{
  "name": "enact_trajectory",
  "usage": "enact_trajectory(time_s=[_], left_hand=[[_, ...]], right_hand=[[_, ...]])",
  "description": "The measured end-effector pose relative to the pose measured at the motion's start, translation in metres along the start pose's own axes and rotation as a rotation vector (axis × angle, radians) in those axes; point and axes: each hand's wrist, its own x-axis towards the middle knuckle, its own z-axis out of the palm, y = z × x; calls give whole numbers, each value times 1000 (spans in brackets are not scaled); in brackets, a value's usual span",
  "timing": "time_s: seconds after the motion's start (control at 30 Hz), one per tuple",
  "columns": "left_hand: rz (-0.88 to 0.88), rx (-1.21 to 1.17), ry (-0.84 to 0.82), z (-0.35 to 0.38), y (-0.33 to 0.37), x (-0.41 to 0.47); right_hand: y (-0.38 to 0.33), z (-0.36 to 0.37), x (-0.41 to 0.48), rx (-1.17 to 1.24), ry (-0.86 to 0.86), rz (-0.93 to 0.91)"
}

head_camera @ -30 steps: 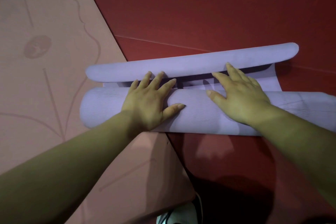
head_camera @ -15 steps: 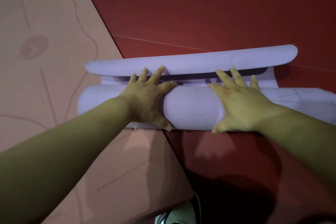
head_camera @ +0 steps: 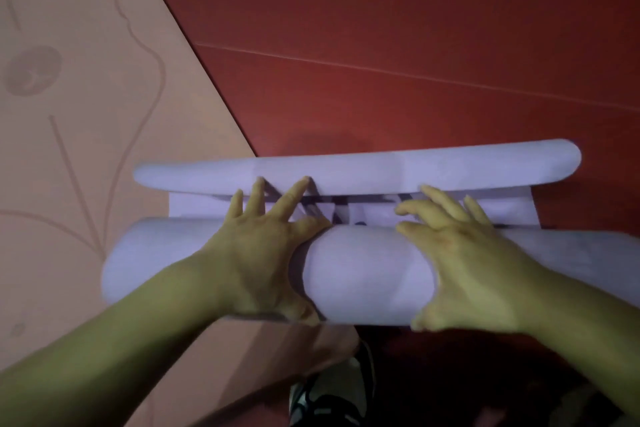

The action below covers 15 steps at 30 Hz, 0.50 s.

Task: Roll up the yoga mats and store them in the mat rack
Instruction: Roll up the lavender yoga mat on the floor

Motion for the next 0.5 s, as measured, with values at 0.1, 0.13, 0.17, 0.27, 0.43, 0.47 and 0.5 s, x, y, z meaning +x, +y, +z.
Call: enact_trajectory(time_s=[0.1, 0.13, 0.17, 0.27, 0.43, 0.47, 0.5], left_hand=[[-12, -23, -71, 20, 16, -17], [-20, -17, -79, 24, 18, -18], [-24, -14, -79, 27, 18, -18], [-18, -57, -101, 26, 11, -12], [-11, -87, -135, 24, 9, -10], [-15, -79, -126, 25, 9, -9], [-28, -77, -108, 25, 10, -8]], right_hand=[[-8, 17, -19, 15, -72, 8], [-10, 21, -21, 13, -75, 19], [-12, 21, -22, 7, -75, 31], [-14, 20, -19, 2, -79, 72], [-15, 27, -21, 18, -62, 117], [-15, 30, -20, 36, 7, 115], [-15, 34, -18, 49, 98, 109]])
